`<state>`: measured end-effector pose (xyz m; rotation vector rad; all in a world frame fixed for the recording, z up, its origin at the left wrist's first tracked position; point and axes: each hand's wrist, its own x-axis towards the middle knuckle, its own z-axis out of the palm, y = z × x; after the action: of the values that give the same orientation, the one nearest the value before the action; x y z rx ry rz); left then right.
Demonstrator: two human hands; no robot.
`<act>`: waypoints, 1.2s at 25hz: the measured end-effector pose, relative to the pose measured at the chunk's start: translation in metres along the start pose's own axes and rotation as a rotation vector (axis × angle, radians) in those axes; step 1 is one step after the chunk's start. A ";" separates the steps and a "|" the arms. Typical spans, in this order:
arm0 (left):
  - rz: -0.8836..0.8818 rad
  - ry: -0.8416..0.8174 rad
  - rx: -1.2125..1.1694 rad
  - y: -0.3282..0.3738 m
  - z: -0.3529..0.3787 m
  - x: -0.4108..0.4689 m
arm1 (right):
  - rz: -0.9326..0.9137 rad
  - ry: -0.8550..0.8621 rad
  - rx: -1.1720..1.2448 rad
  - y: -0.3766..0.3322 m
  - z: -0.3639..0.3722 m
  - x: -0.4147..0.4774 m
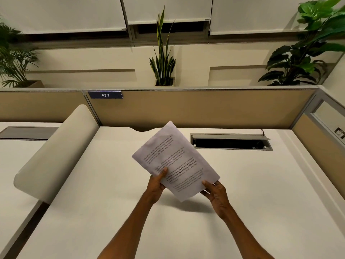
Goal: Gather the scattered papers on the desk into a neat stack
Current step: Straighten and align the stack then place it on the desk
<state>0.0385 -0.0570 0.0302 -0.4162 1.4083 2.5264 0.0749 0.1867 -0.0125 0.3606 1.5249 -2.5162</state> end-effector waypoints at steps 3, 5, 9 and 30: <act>-0.048 0.030 -0.050 -0.018 0.010 -0.005 | 0.013 0.020 0.057 0.010 0.020 -0.001; -0.065 0.049 -0.036 -0.026 0.015 -0.010 | 0.006 0.036 0.058 0.015 0.027 0.000; -0.085 0.103 0.015 -0.011 0.005 -0.014 | 0.078 0.051 -0.018 0.008 -0.002 -0.003; 0.108 -0.081 0.697 -0.023 -0.047 -0.023 | -0.085 0.108 -0.421 -0.016 -0.033 -0.001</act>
<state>0.0743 -0.0864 -0.0035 -0.1055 2.1725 1.9058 0.0755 0.2228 -0.0134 0.3755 2.0915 -2.1803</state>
